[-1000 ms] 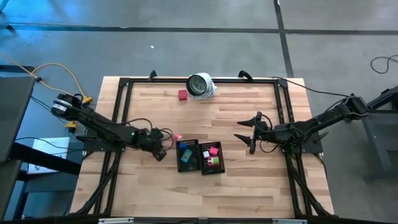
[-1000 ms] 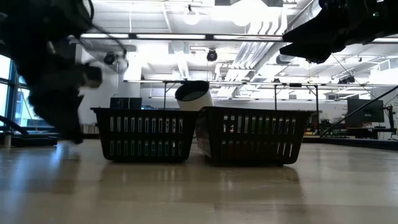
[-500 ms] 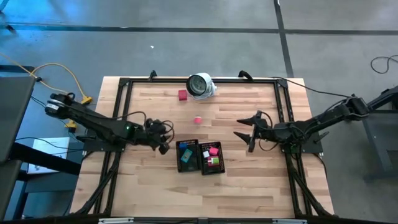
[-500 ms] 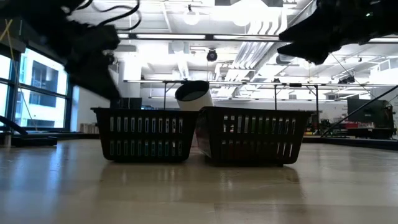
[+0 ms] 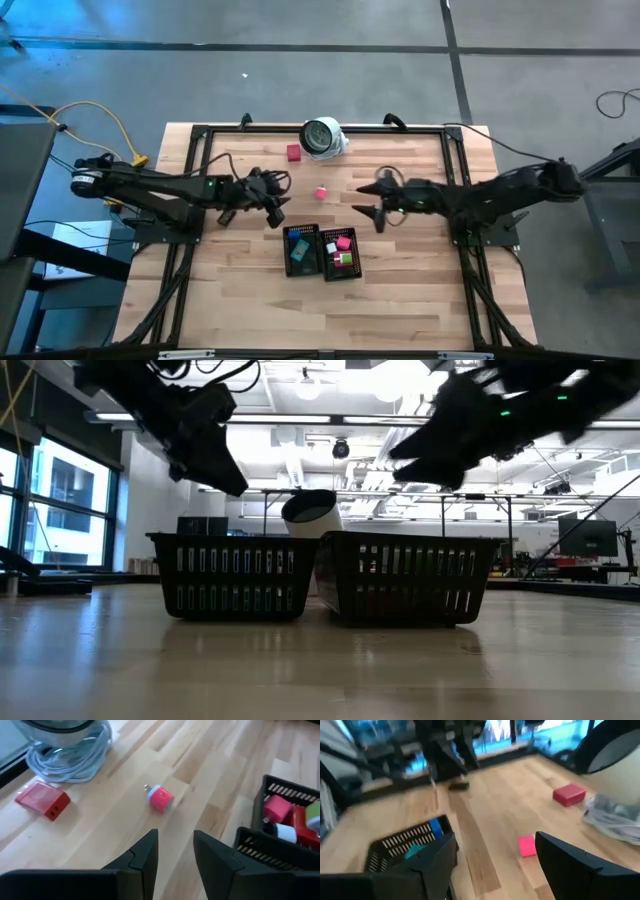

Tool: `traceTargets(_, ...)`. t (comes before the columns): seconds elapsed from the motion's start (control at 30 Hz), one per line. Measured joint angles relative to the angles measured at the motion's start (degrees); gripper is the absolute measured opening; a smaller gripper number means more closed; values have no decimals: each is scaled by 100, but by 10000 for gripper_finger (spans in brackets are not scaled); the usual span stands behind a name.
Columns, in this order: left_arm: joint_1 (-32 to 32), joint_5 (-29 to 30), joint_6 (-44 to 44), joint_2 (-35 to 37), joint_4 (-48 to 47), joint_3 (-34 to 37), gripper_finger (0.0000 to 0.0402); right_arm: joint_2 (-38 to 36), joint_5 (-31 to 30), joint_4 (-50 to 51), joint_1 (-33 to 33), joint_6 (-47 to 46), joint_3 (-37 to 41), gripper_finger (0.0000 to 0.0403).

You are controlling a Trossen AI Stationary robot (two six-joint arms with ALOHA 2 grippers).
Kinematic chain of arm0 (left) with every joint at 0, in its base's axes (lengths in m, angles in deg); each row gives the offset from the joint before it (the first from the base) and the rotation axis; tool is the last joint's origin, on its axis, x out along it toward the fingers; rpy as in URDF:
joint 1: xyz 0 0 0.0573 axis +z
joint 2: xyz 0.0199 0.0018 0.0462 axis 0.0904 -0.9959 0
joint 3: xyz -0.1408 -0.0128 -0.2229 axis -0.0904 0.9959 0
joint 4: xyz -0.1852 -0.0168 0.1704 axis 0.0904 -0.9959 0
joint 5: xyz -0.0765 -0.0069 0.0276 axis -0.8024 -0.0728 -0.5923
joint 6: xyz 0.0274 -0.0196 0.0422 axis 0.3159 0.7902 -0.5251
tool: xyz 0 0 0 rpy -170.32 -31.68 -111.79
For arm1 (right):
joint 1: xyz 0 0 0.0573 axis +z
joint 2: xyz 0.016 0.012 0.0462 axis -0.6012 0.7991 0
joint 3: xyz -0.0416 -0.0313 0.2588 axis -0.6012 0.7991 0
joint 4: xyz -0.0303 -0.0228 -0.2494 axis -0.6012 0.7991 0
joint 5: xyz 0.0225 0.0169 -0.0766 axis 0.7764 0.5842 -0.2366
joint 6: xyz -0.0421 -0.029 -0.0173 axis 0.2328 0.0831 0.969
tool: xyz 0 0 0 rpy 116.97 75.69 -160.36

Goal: Pick & Place Office items
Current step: Put the pink and white charger adapter into the right black bin

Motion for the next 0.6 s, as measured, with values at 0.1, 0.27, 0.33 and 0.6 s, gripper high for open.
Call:
traceTargets(0.1, 42, -109, -101, -38, 182, -1, 118, 533, 198, 701, -212, 335, -587, 261)
traceTargets(0.27, 77, -266, -84, -207, 170, 0, 118, 1354, 181, 1361, -385, 932, -1318, 261)
traceTargets(0.33, 77, -268, -58, -346, 275, 0, 118, 1647, 96, 1380, -428, 1163, -1536, 261)
traceTargets(0.6, 75, -308, 2, -754, 422, 2, 118, 2602, -512, 1797, -569, 1805, -2353, 261)
